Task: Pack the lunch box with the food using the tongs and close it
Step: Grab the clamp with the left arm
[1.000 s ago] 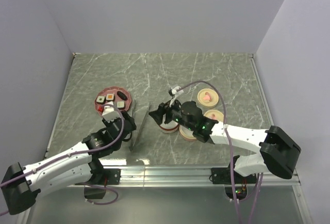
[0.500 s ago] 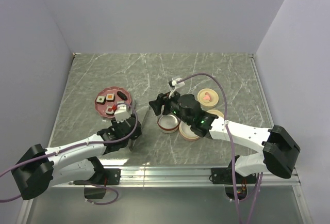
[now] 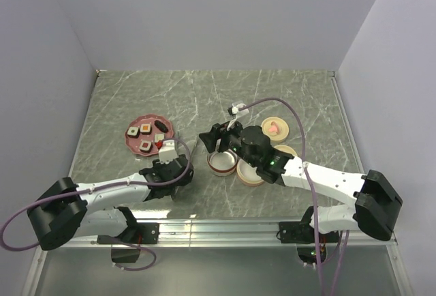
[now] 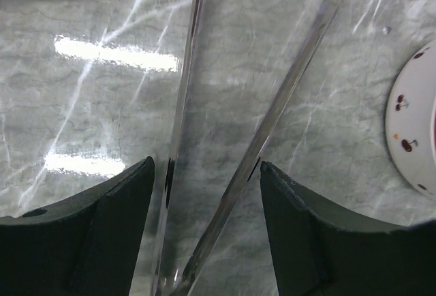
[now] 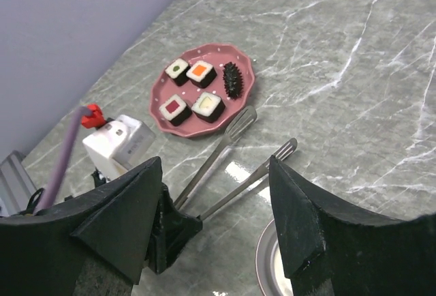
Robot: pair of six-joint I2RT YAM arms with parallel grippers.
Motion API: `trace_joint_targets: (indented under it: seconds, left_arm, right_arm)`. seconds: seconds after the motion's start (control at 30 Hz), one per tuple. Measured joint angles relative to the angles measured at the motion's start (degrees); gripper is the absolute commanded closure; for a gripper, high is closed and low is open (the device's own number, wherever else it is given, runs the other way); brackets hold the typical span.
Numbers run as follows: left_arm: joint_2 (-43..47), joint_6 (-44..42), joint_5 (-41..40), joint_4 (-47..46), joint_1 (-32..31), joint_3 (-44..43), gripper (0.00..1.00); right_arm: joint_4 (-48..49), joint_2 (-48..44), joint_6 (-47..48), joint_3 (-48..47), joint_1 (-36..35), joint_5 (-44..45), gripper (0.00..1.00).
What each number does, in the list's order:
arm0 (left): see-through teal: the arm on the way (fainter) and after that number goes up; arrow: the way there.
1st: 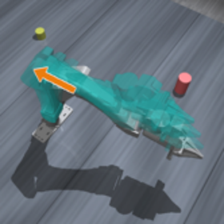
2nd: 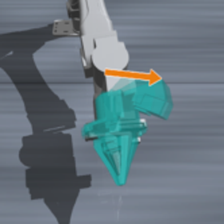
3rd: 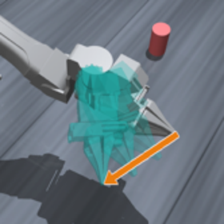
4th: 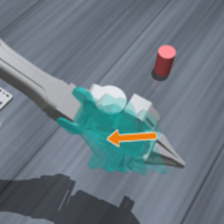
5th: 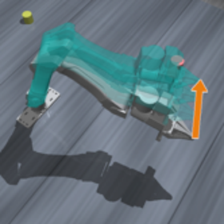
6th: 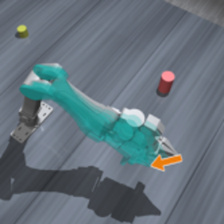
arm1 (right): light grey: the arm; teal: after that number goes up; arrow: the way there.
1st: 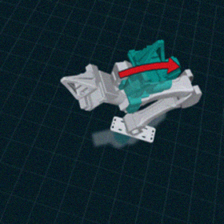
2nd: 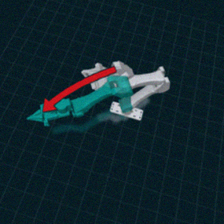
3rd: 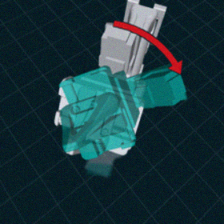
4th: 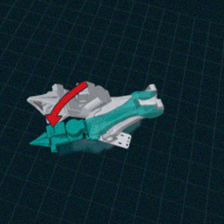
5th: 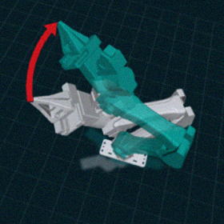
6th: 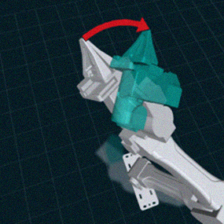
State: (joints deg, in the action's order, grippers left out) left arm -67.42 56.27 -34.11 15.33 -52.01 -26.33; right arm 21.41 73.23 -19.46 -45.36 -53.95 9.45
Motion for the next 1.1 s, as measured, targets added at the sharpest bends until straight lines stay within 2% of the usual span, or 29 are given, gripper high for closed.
trace_joint_targets:
  seconds: [0.23, 0.5, 0.67, 0.83, 1.1]
  left_arm:
    - [-3.2, 0.2, 0.1, 0.9, -1.0, -1.5, 0.32]
    - [-11.7, 0.4, -1.8, 3.5, -2.2, -7.4, 0.63]
    - [-11.8, 1.1, -3.0, 4.7, -2.6, -7.6, 0.68]
    - [-9.1, 1.9, -5.2, 6.9, -2.6, -7.6, 0.71]
    - [2.6, -0.7, -10.8, 7.4, -2.7, -9.9, 0.74]
  right_arm:
    - [0.0, -0.5, 0.0, 0.5, 0.0, 0.2, 0.28]
    - [0.0, 0.3, -0.1, 0.5, 0.0, 0.3, 0.28]
    - [-0.2, 1.4, 0.1, 0.2, 0.8, 0.4, 0.28]
    - [-0.5, 2.3, 0.5, -1.7, 3.1, 0.1, 0.28]
    - [-0.3, 9.0, 0.9, -9.0, 9.3, -5.1, 0.28]
